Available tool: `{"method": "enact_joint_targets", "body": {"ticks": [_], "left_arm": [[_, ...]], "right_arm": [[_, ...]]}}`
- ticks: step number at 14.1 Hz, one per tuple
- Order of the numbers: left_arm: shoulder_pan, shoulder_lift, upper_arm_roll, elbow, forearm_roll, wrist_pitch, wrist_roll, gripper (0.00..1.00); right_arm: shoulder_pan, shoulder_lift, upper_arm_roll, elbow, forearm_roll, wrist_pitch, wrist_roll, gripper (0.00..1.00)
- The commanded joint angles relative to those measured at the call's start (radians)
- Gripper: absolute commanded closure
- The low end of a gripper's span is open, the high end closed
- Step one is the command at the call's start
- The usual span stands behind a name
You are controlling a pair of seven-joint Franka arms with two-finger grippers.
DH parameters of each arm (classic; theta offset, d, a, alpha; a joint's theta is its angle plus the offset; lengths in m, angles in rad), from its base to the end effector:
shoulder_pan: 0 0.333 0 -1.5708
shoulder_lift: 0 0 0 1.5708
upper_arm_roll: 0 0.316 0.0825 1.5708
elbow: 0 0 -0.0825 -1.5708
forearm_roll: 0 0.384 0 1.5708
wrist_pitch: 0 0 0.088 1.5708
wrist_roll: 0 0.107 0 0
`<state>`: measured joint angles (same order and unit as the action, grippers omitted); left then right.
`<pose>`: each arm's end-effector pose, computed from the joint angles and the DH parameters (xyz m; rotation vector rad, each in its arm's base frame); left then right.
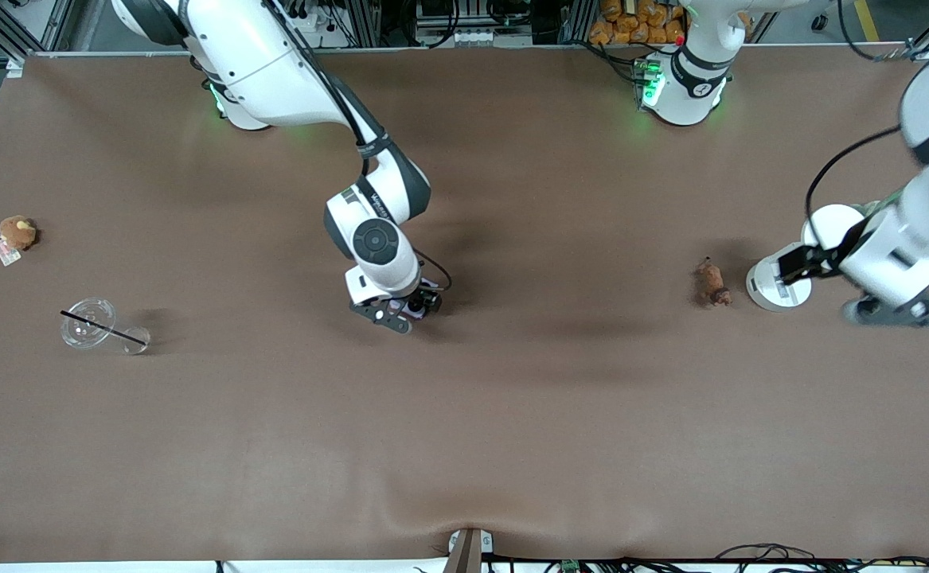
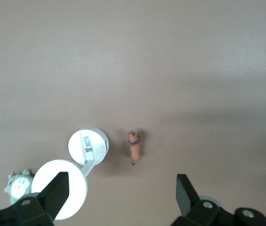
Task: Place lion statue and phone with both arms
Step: 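Carry the phone toward the clear cup while the left gripper withdraws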
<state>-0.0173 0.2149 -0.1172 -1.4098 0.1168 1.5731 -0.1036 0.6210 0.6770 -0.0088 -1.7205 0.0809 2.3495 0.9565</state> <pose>0.6150 -0.0629 0.5757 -3.0435 0.0488 0.0593 0.5440 0.3840 0.1899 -3.0749 0.6244 0.1093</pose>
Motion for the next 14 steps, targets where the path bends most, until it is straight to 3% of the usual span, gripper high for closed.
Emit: {"method": "enact_joint_targets", "body": {"ticks": [1, 5, 8, 10, 12, 14], "left_arm": [[0.01, -0.023, 0.007, 0.044, -0.006, -0.057, -0.005, 0.0], [0.008, -0.069, 0.008, 0.057, -0.017, -0.059, -0.013, 0.0], [0.043, -0.092, 0.027, 0.06, -0.045, -0.126, -0.016, 0.0], [0.048, -0.121, 0.033, 0.049, -0.142, -0.134, -0.021, 0.0], [0.045, -0.191, 0.027, -0.054, -0.138, -0.121, -0.022, 0.0], [0.048, -0.3, 0.027, -0.226, -0.137, -0.017, -0.022, 0.0]], "right_arm": [[-0.104, -0.159, 0.003, -0.002, -0.015, -0.187, -0.18, 1.0], [-0.275, -0.258, 0.003, 0.032, -0.016, -0.3, -0.44, 1.0], [-0.41, -0.257, 0.003, 0.045, -0.018, -0.294, -0.646, 1.0], [-0.509, -0.238, 0.003, 0.042, -0.021, -0.276, -0.752, 1.0], [-0.579, -0.2, 0.003, 0.029, -0.024, -0.24, -0.865, 1.0], [-0.606, -0.172, 0.003, 0.015, -0.032, -0.211, -0.894, 1.0]]}}
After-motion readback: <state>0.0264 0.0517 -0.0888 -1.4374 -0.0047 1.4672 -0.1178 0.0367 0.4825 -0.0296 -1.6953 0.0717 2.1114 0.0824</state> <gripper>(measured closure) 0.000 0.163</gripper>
